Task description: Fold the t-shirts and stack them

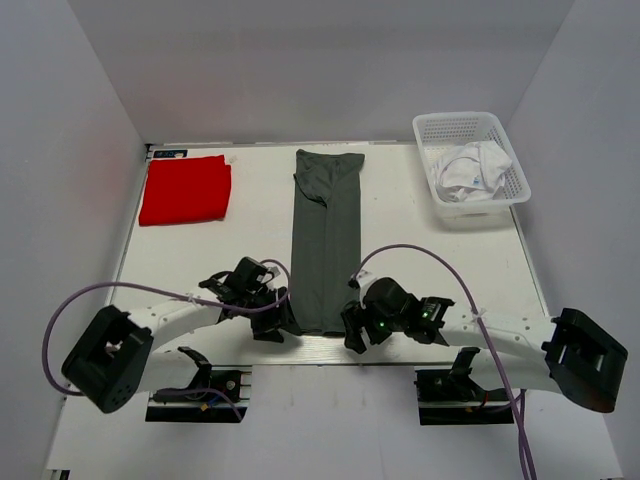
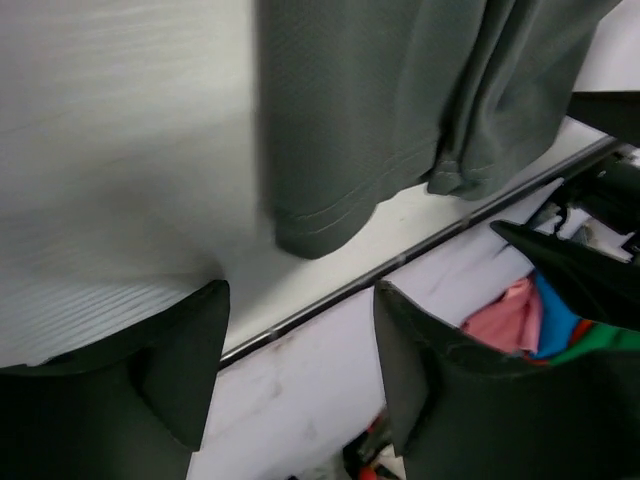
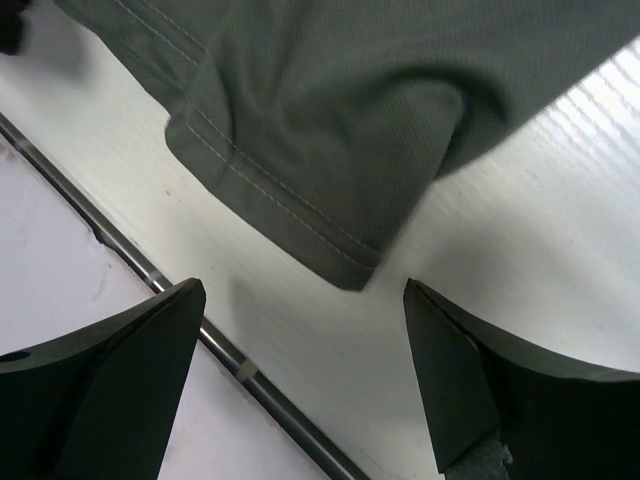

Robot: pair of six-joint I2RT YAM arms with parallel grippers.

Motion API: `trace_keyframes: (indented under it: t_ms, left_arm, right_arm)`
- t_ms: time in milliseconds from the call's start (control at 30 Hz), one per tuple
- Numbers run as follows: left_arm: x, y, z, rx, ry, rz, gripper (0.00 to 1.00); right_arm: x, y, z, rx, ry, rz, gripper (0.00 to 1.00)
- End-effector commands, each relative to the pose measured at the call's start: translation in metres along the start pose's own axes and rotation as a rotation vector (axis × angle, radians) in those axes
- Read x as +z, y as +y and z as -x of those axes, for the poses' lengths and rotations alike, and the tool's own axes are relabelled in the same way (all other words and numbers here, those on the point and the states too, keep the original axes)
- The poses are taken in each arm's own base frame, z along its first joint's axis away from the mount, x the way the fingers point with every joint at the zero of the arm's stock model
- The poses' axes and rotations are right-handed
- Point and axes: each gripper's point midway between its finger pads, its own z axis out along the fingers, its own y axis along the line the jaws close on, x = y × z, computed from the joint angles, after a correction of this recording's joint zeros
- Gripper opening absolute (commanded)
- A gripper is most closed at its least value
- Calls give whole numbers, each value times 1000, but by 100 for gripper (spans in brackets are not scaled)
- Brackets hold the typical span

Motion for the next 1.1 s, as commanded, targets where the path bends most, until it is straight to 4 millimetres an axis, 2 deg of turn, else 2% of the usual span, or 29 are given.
trace_keyframes:
  t_ms: [0,67,100,133,167,200,233,267,300,367,400,433,500,533,600,633,700,733,767,833,867,900,1000,1033,1067]
  left_arm:
    - [14,9,5,21,-5,62,60]
    - [17,7,14,48,-23,73,53]
    - [20,10,16,56,-15,95,45]
    - [20,7,25,68,-31,110,42]
    - [20,10,25,77,-18,136,38]
    - [20,6,29,76,-16,138,29]
    - [22,13,27,77,-2,166,22]
    - [22,9,31,91,-9,158,16]
    - [22,7,29,90,-1,149,1]
    - [21,5,26,89,15,133,0]
    - [21,-1,26,105,11,111,0]
    - [21,-1,26,106,11,111,0]
    - [14,-14,31,131,-6,79,0]
    - [13,-14,30,131,-6,78,0]
    - [7,-27,37,150,-36,49,0]
    - [4,-32,42,164,-66,34,0]
    - [1,-44,53,190,-102,14,0]
    - [-1,-49,59,196,-122,12,0]
    - [-7,-59,74,202,-171,5,0]
    - [-12,-66,84,199,-195,3,0]
    - [-17,-73,95,201,-229,-3,0]
    - [-17,-74,102,200,-250,11,0]
    - [-27,-76,131,184,-362,93,0]
    - [-28,-74,139,170,-387,121,0]
    - [-36,-80,152,172,-444,135,0]
  right_arm:
    - [6,0,2,17,-11,-2,86]
    - [8,-3,3,9,-6,-17,84]
    - [9,-4,5,5,-9,-25,79]
    - [11,-5,4,10,-1,-31,76]
    - [11,-5,3,6,3,-30,72]
    - [12,-5,4,8,5,-31,57]
    - [12,-4,4,7,6,-31,49]
    - [12,-4,5,10,9,-32,41]
    - [11,-3,4,8,13,-32,31]
    - [9,-1,12,8,-12,-24,20]
    - [8,-5,17,9,-39,-47,11]
    - [8,-2,24,3,-65,-41,6]
    - [3,0,37,-13,-111,-41,0]
    - [1,0,47,-13,-146,-51,0]
    - [-5,3,61,-17,-197,-51,0]
    - [-7,-3,69,-18,-230,-89,0]
    - [-11,-3,83,-20,-277,-105,0]
    - [-14,-11,91,-13,-312,-156,0]
    - [-15,-12,99,-8,-334,-165,0]
    - [-11,-20,108,9,-345,-220,0]
    - [-16,-25,121,20,-380,-261,0]
    - [-10,-32,121,35,-369,-292,0]
    - [-15,-43,154,85,-451,-370,0]
    - [-20,-41,170,98,-486,-377,0]
    - [-24,-43,180,99,-509,-395,0]
